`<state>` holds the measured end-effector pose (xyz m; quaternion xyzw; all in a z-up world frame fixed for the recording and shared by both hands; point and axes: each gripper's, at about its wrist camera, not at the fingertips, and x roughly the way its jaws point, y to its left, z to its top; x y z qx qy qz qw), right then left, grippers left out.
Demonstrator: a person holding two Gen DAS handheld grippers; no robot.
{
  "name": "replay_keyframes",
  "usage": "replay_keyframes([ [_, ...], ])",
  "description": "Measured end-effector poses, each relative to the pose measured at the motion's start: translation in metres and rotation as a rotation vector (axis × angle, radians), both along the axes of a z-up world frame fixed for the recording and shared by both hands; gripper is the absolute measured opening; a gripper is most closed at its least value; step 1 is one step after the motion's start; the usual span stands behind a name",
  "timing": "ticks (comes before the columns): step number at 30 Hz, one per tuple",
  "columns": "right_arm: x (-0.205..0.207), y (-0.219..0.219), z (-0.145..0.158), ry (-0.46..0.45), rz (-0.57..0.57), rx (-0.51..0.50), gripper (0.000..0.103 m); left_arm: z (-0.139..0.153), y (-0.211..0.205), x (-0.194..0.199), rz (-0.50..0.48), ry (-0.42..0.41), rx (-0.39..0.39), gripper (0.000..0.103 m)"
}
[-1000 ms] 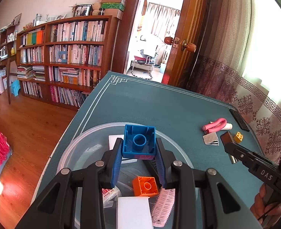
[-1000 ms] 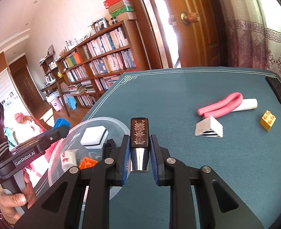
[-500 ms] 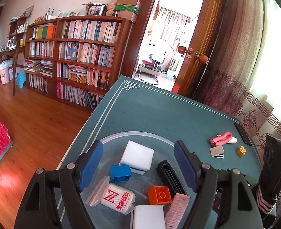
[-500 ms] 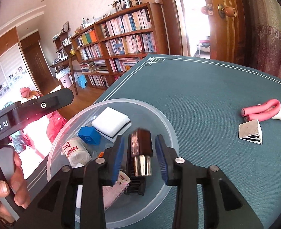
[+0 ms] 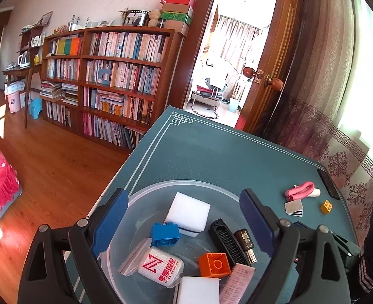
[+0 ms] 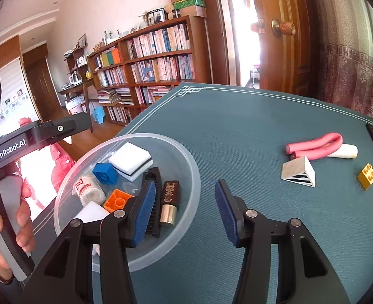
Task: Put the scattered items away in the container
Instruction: 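Move the right tool to the yellow toy brick and grasp it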
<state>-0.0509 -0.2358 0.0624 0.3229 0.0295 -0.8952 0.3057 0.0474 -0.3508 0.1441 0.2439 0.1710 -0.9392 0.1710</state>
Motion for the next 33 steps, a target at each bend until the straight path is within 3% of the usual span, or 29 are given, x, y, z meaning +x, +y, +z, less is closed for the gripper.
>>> replay_keyframes([
  [15,-0.03,0.118,-0.031,-0.099,-0.274,0.001,0.053,-0.009,0.041,-0.014,-0.089,-0.035,-0.002,0.093],
  [33,-0.08,0.218,-0.045,-0.178,-0.51,-0.068,0.053,-0.016,0.146,-0.074,-0.301,-0.118,-0.073,0.093],
])
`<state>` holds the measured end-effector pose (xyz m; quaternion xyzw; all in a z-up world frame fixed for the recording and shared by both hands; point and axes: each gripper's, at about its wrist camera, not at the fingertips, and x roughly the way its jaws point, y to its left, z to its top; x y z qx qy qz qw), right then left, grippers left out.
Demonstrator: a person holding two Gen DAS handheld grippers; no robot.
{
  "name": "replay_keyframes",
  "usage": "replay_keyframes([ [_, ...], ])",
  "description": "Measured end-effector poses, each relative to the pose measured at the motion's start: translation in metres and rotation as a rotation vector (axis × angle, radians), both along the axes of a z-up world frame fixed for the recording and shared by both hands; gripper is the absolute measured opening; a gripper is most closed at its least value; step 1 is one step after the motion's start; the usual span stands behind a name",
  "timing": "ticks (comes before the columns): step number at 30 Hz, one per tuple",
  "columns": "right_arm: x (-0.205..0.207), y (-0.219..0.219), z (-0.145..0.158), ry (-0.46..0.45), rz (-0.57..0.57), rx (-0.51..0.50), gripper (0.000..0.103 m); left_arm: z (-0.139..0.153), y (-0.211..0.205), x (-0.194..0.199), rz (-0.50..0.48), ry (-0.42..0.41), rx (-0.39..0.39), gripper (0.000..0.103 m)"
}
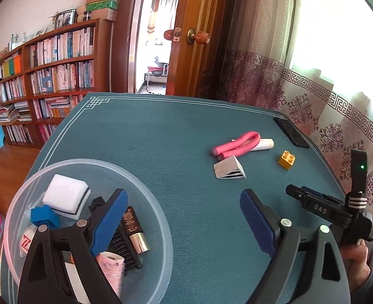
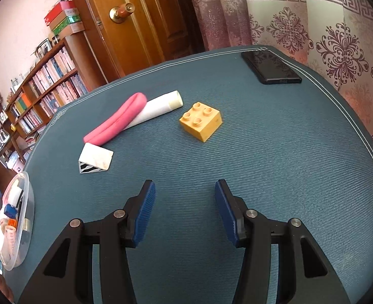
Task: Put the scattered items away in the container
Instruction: 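Move the right tool to the yellow toy brick and grasp it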
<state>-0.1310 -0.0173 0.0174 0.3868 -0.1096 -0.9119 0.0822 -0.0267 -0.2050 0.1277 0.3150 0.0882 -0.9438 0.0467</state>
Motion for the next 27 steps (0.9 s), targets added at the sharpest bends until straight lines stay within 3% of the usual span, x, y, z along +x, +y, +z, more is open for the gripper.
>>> replay_keyframes([
  [9,-0.037,0.011,0.008,0.031,-0.046,0.023,0.053,-0.013,0.034,-0.026,-0.069,-0.046,-0.013,0.093],
  [20,-0.07,0.01,0.01,0.045,-0.035,-0.002,0.053,-0.03,0.042,-0.057,-0.045,-0.096,-0.051,0.093],
  [23,-0.071,0.013,0.01,0.047,-0.018,-0.01,0.044,-0.036,0.047,-0.076,-0.03,-0.112,-0.077,0.093],
  [27,-0.071,0.018,0.008,0.044,-0.017,-0.036,0.041,-0.043,0.047,-0.097,-0.021,-0.125,-0.081,0.093],
])
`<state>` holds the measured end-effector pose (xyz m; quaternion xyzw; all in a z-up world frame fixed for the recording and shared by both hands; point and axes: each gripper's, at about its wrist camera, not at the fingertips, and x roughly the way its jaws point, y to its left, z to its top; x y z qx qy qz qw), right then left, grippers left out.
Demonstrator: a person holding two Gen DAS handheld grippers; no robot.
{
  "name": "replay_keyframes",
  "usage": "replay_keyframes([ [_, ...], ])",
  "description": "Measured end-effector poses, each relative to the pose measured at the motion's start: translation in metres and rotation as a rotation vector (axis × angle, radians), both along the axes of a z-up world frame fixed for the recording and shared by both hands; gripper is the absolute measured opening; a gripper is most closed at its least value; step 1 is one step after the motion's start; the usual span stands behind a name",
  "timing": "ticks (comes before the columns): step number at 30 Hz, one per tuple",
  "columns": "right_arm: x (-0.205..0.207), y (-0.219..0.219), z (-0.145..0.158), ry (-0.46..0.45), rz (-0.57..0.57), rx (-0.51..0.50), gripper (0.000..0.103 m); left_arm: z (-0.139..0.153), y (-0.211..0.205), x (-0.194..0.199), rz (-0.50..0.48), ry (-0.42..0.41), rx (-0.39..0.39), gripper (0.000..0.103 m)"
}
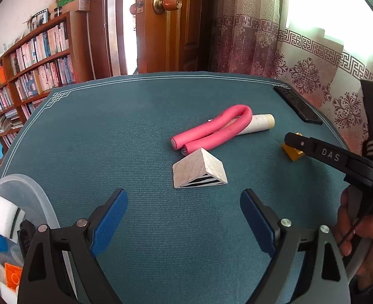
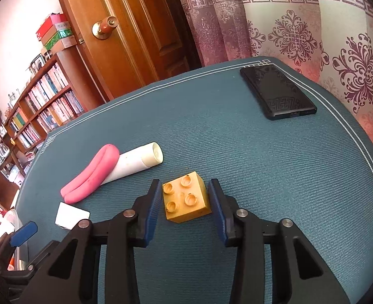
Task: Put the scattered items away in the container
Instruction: 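Move the right tool to the yellow toy brick and grasp it, then grasp the striped wedge sponge with the left tool while the right tool holds the yellow brick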
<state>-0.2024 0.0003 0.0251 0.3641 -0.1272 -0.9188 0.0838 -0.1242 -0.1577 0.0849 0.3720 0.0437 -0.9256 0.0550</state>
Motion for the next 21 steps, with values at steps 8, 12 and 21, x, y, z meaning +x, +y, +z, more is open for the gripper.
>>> replay_keyframes([
  [8,0.001,-0.001,0.0,0.001,0.001,-0.013,0.041,-0.003,-0.007,-0.028,-0.085,-0.003,0.016,0.093],
  [12,0.001,-0.001,0.0,0.002,0.0,-0.009,0.041,-0.004,-0.009,-0.038,-0.135,-0.006,0.032,0.093],
  [21,0.001,0.001,-0.001,0.002,0.001,-0.014,0.041,-0.017,0.009,-0.055,-0.278,-0.043,-0.021,0.093],
])
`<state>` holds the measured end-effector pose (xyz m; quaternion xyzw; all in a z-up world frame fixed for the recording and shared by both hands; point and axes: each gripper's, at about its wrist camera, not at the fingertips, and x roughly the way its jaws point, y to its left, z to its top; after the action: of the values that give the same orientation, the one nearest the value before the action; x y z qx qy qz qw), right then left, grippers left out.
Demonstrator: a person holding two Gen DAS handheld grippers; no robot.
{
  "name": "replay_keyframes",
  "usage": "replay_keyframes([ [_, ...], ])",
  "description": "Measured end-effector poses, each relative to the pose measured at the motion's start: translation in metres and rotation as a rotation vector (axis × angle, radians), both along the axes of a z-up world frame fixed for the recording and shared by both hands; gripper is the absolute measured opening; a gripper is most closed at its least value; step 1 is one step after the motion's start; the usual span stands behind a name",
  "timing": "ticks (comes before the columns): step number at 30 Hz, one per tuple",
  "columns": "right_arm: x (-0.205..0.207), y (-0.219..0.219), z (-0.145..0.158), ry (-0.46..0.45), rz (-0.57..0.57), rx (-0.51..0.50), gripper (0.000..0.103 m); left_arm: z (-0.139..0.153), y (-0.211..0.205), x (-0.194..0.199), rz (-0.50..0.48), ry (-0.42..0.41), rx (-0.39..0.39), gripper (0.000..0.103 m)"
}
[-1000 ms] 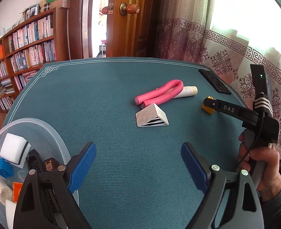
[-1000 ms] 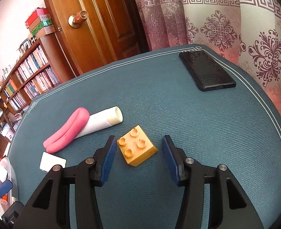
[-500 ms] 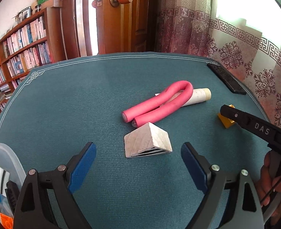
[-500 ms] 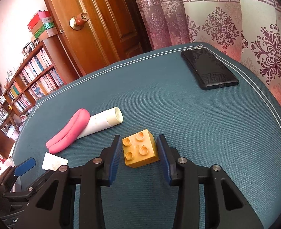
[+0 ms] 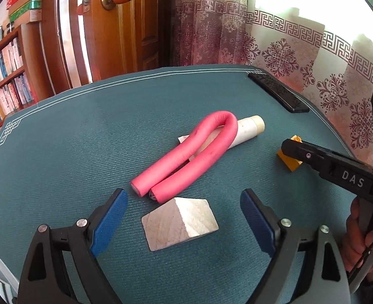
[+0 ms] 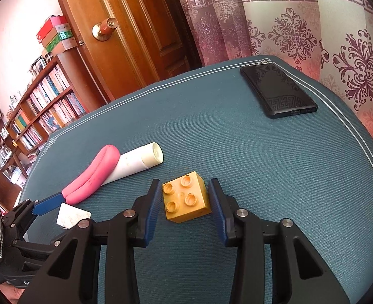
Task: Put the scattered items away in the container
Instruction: 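Grasp the striped wedge sponge with the left tool while the right tool holds the yellow brick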
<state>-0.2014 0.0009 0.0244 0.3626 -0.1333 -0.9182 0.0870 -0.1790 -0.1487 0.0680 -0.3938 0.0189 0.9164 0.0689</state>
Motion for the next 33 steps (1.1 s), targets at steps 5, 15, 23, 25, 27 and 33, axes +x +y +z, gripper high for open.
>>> replay_keyframes([
  [5,0.0,0.001,0.0,0.0,0.0,-0.003,0.041,-0.004,0.016,0.005,-0.092,-0.012,-0.037,0.093],
  [15,-0.001,0.001,0.0,0.0,0.001,-0.005,0.041,-0.008,0.04,0.036,-0.227,-0.042,-0.095,0.093],
  [23,-0.001,0.003,0.0,0.0,0.005,-0.015,0.041,-0.009,0.044,0.031,-0.157,-0.048,-0.07,0.093],
  [25,-0.001,0.003,0.0,0.0,0.004,-0.015,0.041,-0.009,0.043,0.028,-0.122,-0.047,-0.063,0.093],
  [27,-0.001,0.002,0.0,0.0,0.004,-0.015,0.041,-0.01,0.043,0.024,-0.089,-0.048,-0.055,0.093],
  [33,0.0,0.003,0.0,0.002,0.004,-0.012,0.04,-0.007,0.041,0.021,-0.01,-0.03,-0.048,0.072],
])
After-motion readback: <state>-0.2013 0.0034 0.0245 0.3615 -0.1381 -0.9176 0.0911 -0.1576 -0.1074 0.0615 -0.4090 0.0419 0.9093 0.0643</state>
